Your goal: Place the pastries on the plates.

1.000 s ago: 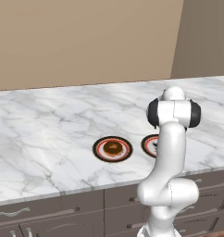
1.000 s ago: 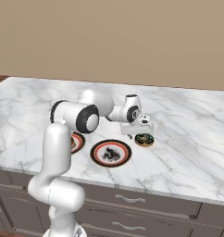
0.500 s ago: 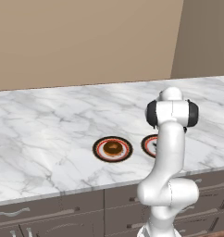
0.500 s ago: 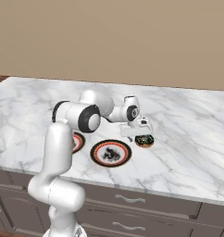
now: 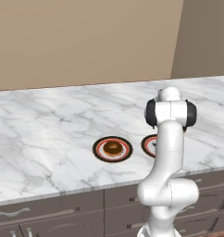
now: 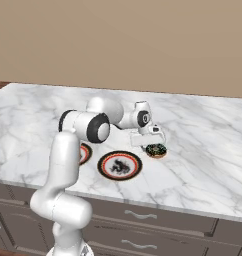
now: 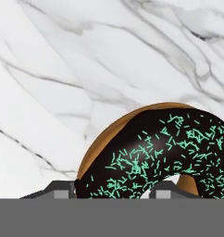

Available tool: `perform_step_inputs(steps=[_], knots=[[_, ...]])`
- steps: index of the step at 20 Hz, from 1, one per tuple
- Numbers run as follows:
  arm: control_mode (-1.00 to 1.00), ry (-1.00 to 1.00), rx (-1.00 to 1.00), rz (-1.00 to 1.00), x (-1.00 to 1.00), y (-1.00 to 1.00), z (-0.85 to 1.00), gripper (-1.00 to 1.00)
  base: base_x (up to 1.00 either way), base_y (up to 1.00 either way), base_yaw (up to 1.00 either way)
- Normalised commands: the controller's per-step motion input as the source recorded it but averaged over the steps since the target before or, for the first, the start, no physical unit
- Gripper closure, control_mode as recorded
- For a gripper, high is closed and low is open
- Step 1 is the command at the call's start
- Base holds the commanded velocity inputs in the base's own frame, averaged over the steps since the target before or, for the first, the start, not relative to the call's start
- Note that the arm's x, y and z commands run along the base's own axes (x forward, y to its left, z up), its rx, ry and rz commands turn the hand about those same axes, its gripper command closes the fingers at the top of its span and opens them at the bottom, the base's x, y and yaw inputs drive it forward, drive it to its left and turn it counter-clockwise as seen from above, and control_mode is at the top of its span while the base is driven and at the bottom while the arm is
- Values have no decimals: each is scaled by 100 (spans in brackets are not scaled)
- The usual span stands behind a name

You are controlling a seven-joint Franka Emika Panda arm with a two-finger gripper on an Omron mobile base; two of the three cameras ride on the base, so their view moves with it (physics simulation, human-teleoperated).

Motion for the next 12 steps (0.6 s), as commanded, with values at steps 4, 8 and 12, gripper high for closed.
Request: perform_step_inputs(steps=[4,8,12], knots=[[-100,0,0,0,0,0,3,100,0,0,0],[-100,-4,2,0,-32,2,76,100,0,0,0],[-100,0,1,6,-61,23,63,100,0,0,0]])
